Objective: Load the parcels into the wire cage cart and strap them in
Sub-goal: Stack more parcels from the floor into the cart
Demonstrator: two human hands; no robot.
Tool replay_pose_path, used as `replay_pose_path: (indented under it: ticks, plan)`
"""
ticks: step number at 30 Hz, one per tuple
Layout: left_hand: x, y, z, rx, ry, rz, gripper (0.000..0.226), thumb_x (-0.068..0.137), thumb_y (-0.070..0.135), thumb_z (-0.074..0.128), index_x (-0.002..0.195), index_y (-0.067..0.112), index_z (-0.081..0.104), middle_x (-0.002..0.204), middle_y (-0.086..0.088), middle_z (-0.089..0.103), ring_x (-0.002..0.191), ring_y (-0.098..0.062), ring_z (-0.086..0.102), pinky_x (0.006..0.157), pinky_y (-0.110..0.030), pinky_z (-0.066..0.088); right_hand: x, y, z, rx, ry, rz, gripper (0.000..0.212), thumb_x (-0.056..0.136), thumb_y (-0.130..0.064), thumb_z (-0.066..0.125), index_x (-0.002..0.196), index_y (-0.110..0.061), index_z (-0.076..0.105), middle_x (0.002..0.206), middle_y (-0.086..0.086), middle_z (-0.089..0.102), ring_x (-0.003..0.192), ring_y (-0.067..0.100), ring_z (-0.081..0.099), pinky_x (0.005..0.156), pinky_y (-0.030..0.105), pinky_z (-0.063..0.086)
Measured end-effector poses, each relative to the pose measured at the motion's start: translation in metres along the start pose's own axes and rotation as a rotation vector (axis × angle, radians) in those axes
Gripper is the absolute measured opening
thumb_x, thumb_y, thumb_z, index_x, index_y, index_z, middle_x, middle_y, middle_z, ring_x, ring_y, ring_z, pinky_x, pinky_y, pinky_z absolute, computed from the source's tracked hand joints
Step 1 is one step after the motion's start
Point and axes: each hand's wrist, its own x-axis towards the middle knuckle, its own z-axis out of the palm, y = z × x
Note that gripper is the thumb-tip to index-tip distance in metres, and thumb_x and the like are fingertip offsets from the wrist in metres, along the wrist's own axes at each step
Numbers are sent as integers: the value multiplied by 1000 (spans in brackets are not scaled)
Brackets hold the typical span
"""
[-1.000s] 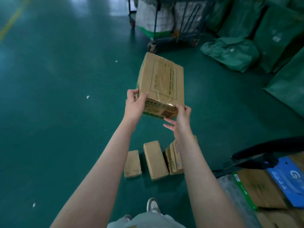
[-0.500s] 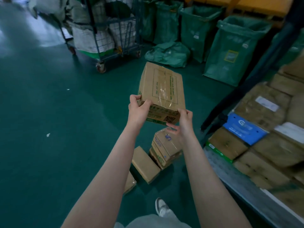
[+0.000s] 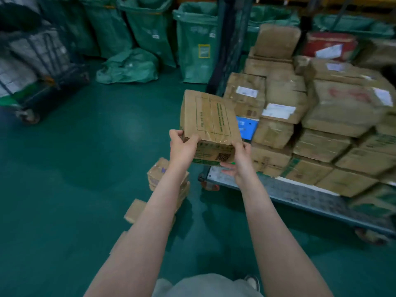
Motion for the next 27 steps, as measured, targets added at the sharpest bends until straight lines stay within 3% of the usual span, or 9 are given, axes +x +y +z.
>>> replay_pose_path:
  ticks: [6,11,19,24,27]
  plan:
    - [-17,0,90,51,-173,-15,32,88,24,55,111,17,33,119,-8,50,95,-19,52,67,-24,40,8,-5,-93,37,147,12,40,98,-32,37,136,-21,30,122,3,43,93,32,58,80,44,49]
    - [-45,10,174,52,-282,-21,29,90,19,55,108,15,33,101,2,47,80,-9,49,62,-21,39,13,-16,-180,66,249,13,38,98,-32,38,134,-21,31,131,7,46,98,34,58,80,43,48]
    - [-79,20,292,69,-430,-6,30,89,20,56,108,16,32,94,5,47,81,-9,48,65,-25,39,23,-36,-298,104,387,6,37,98,-33,39,132,-21,33,116,6,49,91,33,59,80,42,48]
    - [-99,20,359,77,-576,-54,37,90,19,56,117,15,31,104,1,47,81,-7,47,72,-27,40,29,-44,-367,89,499,-5,37,98,-34,37,133,-23,31,118,8,50,90,32,59,86,47,50]
    - [-105,23,389,88,-622,-70,46,90,18,57,127,12,30,114,-1,47,94,-12,51,78,-28,40,34,-48,-396,118,544,-20,37,99,-31,36,134,-21,31,116,8,51,93,33,59,85,46,52]
